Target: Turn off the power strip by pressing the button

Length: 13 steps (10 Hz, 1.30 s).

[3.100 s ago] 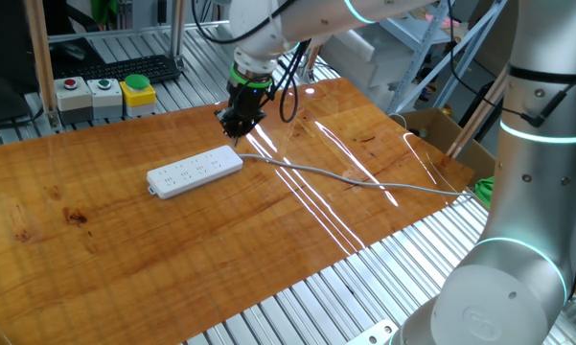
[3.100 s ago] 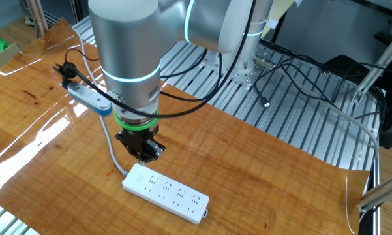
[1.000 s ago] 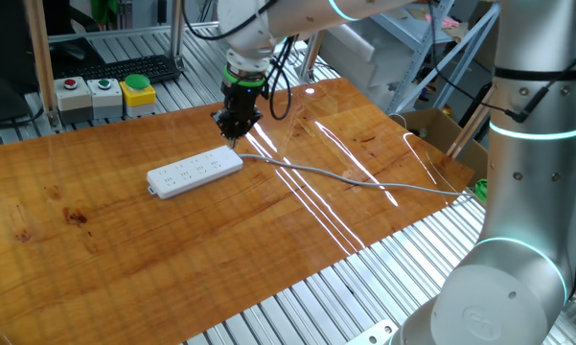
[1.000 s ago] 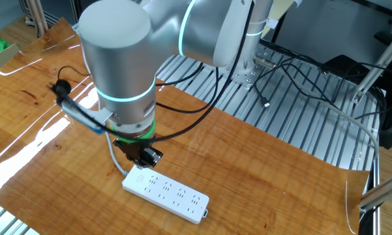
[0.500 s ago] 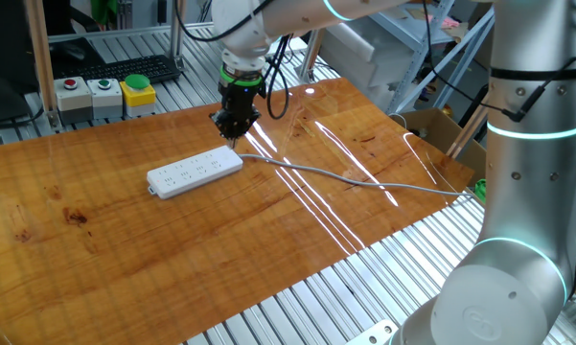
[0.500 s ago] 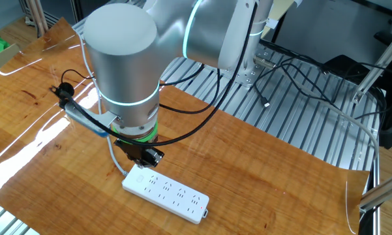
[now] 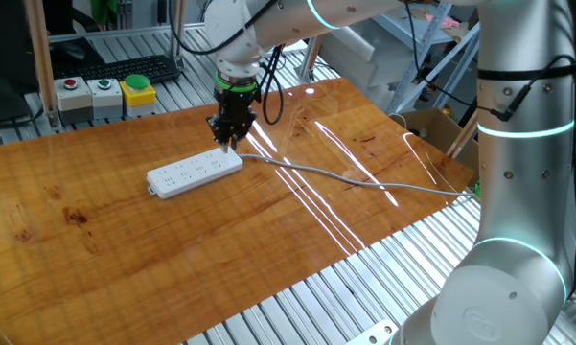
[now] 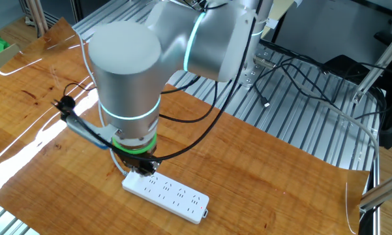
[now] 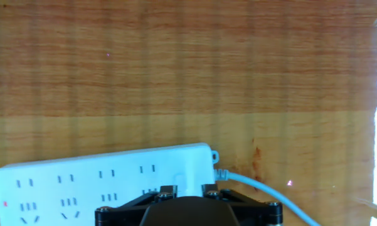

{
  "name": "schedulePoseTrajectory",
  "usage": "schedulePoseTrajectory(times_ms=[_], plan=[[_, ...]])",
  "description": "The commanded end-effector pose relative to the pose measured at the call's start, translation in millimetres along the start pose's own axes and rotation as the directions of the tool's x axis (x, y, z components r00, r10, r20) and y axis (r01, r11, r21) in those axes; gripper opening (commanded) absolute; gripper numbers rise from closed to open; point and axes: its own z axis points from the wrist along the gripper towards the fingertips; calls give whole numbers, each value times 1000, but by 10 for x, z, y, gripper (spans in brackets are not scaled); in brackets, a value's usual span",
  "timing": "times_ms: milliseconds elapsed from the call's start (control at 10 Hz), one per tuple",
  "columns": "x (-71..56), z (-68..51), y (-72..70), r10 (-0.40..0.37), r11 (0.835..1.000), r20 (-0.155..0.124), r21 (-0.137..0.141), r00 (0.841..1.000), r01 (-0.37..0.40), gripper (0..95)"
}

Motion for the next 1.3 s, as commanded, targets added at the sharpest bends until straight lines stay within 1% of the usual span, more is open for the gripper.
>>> schedulePoseTrajectory(times_ms=[100, 500, 800, 1000, 1100, 1200, 1300], plan=[[-5, 75, -125, -2, 999, -2, -44, 1000, 2, 380], [13, 96, -115, -10, 999, -2, -44, 1000, 10, 380], [59, 129, -94, -6, 999, 1, -44, 1000, 6, 380], [66, 139, -90, -5, 999, 3, -44, 1000, 5, 380], [66, 141, -89, -1, 999, 8, -44, 1000, 2, 380], [63, 146, -87, 11, 999, 22, -49, 1000, -10, 380], [61, 151, -85, 19, 998, 30, -56, 999, -17, 380]])
